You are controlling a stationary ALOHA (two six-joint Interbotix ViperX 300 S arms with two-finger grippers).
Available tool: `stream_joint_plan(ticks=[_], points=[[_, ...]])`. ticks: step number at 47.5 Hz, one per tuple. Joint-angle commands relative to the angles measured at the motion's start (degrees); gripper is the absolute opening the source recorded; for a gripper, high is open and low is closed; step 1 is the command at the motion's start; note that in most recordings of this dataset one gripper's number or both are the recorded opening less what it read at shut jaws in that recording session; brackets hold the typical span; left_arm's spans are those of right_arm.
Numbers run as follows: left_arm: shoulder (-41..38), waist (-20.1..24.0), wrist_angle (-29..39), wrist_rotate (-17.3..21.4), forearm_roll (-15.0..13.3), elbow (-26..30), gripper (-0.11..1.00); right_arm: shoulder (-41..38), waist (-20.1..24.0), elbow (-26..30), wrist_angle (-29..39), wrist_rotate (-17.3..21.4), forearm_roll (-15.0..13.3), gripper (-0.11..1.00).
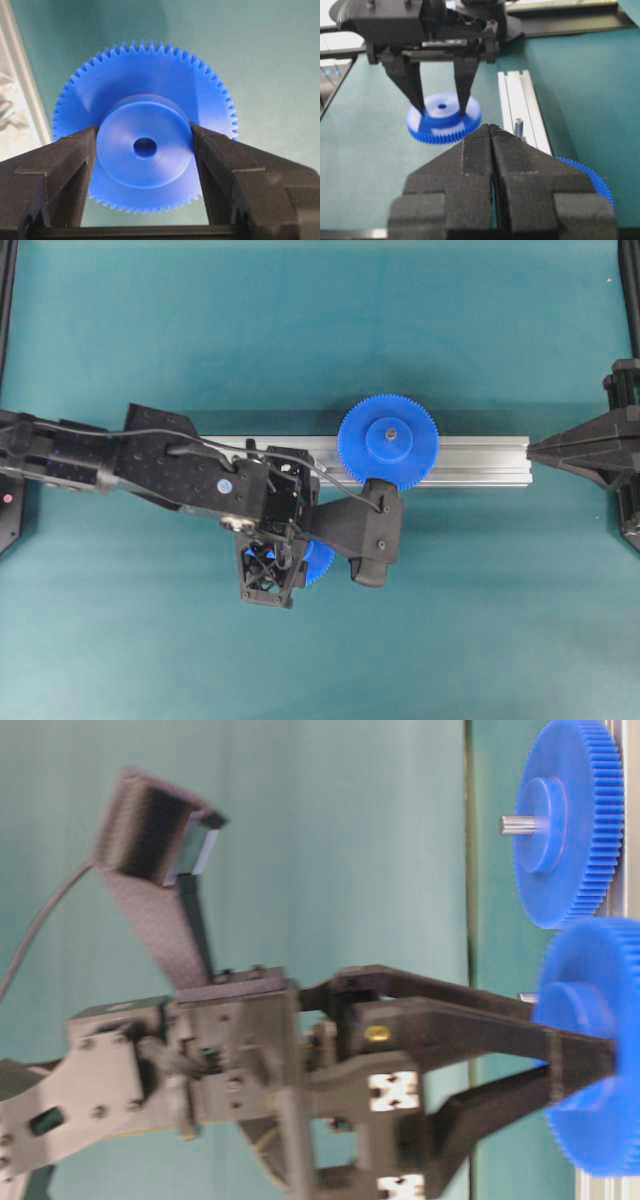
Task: Find the location of the shaft and insert the small gear.
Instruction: 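Carry the gear toward the empty shaft beside the large gear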
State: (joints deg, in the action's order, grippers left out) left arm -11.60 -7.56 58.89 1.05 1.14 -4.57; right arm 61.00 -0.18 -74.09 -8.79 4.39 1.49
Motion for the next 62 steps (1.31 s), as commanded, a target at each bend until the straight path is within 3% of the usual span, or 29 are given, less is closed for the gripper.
stream_joint_plan(ticks=[1, 51, 62], points=[[3.25, 0.7, 0.09, 0.09, 0.18, 1.93, 0.63, -0.35, -0.09, 0.62, -0.26, 0.53, 0.0, -0.03], [4.04, 6.06, 2.46, 3.69, 0.44, 3.34, 0.63, -0.35, -0.09, 0.62, -0.26, 0.53, 0.0, -0.03], [3.96, 8.0, 2.46, 6.68, 0.44, 3.34, 0.63, 0.09, -0.09, 0.62, -0.26, 0.53, 0.0, -0.03]])
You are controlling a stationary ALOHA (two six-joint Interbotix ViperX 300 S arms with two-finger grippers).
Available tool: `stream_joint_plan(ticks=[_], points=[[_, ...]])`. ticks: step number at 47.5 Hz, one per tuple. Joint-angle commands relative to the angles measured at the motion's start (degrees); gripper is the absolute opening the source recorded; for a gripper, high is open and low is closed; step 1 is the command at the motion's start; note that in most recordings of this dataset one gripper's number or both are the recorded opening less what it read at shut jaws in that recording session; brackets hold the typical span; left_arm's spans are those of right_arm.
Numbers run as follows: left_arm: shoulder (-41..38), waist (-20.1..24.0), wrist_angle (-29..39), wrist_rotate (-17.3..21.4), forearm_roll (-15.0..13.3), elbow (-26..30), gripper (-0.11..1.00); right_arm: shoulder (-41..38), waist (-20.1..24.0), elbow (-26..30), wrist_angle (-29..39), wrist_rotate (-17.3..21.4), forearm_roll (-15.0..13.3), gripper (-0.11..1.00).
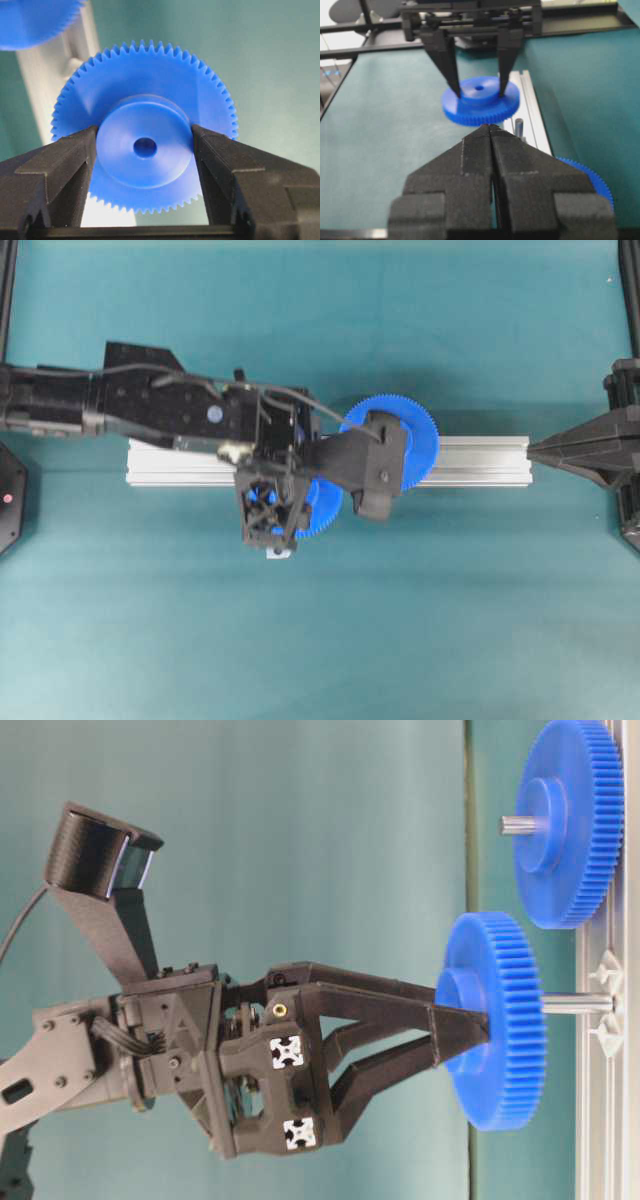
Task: Find the location of the shaft and insert the small gear.
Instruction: 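Carry the gear toward the empty shaft beside the large gear, then align the gear's bore with the shaft and push it on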
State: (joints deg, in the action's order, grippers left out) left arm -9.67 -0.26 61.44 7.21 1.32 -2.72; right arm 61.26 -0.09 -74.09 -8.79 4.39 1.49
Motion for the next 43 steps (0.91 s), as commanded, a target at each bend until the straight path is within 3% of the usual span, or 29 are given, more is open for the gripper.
stream_joint_plan(ticks=[1, 43], points=[[2.02, 0.88, -0.09, 0.62, 0.26, 1.49, 0.63, -0.09, -0.18, 0.62, -0.26, 0.53, 0.0, -0.03], [0.35, 5.27, -2.02, 3.69, 0.26, 1.49, 0.63, 1.14, -0.53, 0.88, 2.29, 0.53, 0.0, -0.03]])
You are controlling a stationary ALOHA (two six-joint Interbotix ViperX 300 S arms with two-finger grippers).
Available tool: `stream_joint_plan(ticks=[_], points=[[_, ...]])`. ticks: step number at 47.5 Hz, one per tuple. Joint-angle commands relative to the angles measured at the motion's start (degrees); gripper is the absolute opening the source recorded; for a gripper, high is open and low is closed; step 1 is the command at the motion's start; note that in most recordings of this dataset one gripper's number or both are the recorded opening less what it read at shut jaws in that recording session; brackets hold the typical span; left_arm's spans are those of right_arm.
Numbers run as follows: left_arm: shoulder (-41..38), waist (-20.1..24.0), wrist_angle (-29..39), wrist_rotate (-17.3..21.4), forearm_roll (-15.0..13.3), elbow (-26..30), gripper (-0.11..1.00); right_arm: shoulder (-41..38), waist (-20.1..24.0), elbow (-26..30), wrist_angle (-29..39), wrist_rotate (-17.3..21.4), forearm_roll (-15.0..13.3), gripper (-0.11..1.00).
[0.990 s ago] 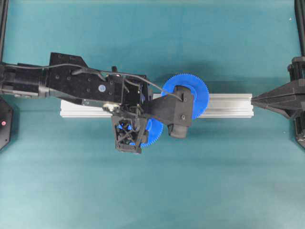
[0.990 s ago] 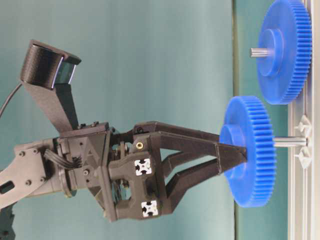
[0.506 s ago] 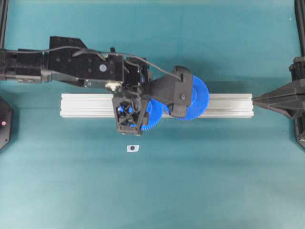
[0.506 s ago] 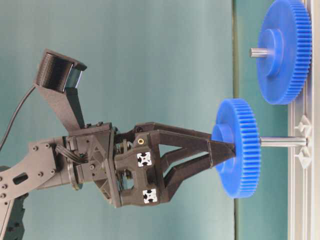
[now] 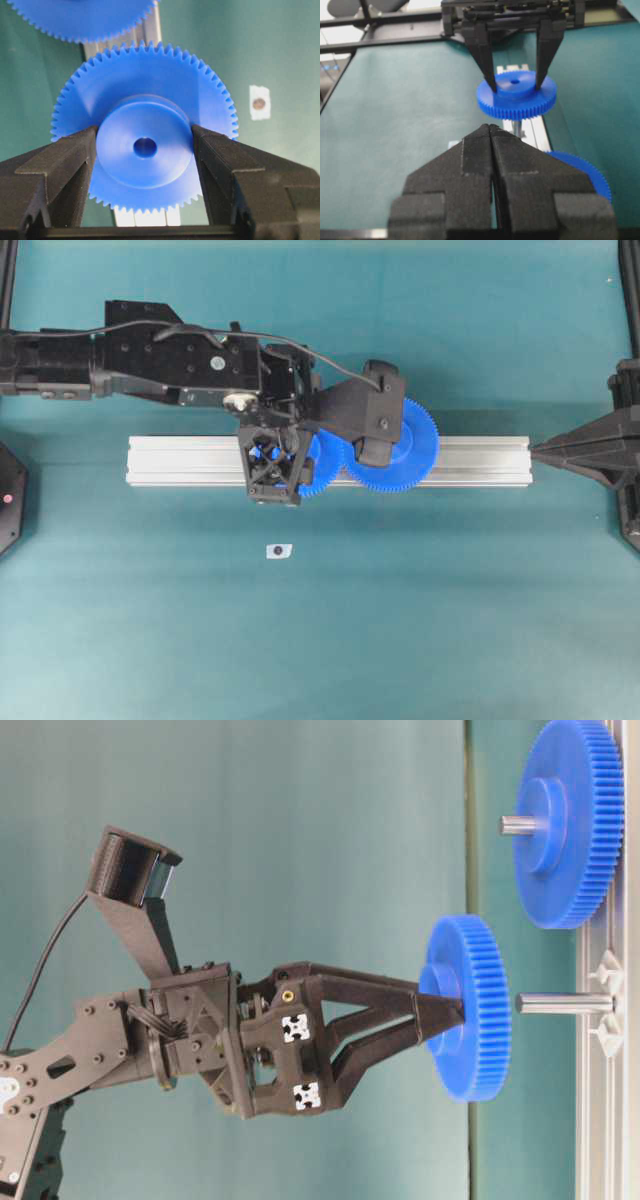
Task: Find the location of the shaft and insert the small gear.
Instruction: 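Align the gear's bore with the shaft and push it on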
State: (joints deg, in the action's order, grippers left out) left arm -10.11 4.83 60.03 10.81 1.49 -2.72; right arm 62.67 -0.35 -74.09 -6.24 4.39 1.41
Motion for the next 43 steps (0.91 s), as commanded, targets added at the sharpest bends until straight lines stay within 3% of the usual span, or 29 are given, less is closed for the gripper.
stream_joint_plan(ticks=[1, 43], points=[[0.7, 0.18, -0.7, 0.09, 0.09, 1.49, 0.63, -0.35, -0.35, 0.97, -0.26, 0.53, 0.09, -0.03], [-2.11, 0.53, -2.64, 0.0, 0.09, -0.53, 0.63, -0.35, -0.44, 0.88, -0.26, 0.53, 0.09, -0.03]])
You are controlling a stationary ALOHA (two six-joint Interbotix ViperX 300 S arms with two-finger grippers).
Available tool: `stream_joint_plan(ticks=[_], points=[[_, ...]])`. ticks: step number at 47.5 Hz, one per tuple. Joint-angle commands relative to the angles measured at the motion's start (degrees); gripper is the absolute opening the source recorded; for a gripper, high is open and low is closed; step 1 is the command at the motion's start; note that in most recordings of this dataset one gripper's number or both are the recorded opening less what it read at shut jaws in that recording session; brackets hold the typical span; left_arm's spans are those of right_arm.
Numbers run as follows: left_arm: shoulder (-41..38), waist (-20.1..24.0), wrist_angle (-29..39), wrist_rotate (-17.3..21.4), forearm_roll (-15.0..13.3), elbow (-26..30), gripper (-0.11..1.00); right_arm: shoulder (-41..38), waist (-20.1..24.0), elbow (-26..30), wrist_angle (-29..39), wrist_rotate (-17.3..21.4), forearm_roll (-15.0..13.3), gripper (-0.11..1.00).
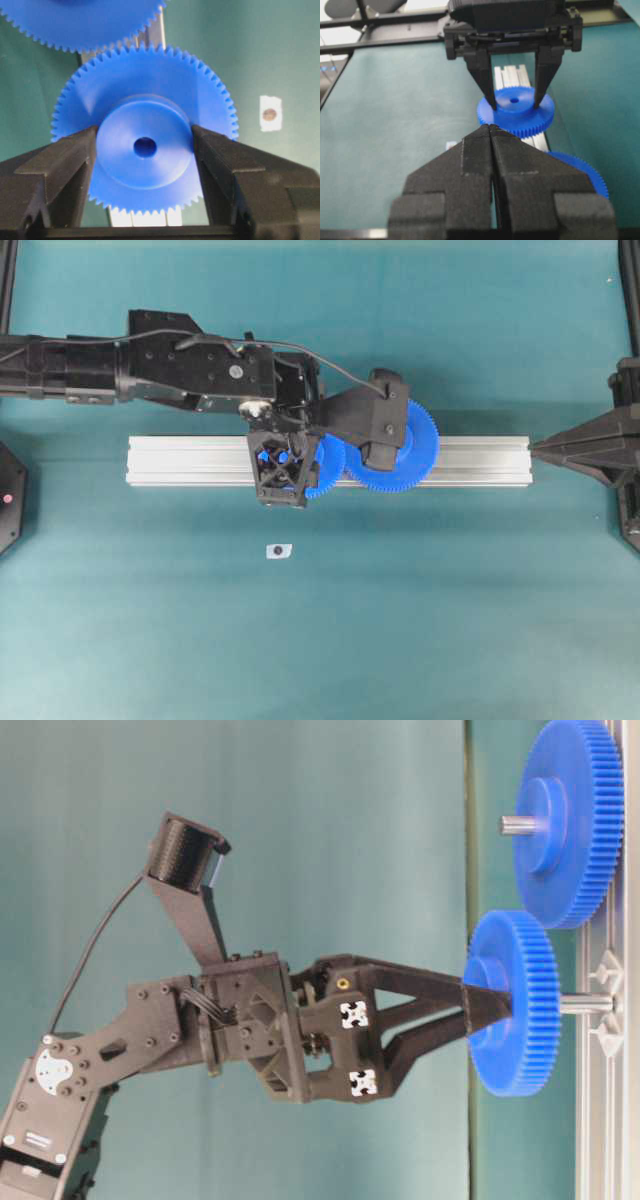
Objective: Find the location of the shaft and insert the small gear.
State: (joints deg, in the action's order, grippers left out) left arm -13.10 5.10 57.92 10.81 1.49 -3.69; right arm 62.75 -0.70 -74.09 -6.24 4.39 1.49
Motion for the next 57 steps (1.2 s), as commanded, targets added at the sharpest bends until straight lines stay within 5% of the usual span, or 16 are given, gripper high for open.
stream_joint_plan(ticks=[1, 34, 57], points=[[0.79, 0.18, -0.53, -0.09, 0.09, 0.26, 0.63, -0.44, -0.09, 0.88, -0.26, 0.53, 0.0, -0.03], [1.49, 3.6, -0.97, 1.32, 0.09, -0.88, 0.63, -0.44, -0.18, 0.88, -0.26, 2.02, 0.0, -0.03], [0.62, 1.49, -1.14, 1.23, 0.09, -0.7, 0.63, -0.44, -0.18, 0.88, -0.26, 2.02, 0.0, -0.03]])
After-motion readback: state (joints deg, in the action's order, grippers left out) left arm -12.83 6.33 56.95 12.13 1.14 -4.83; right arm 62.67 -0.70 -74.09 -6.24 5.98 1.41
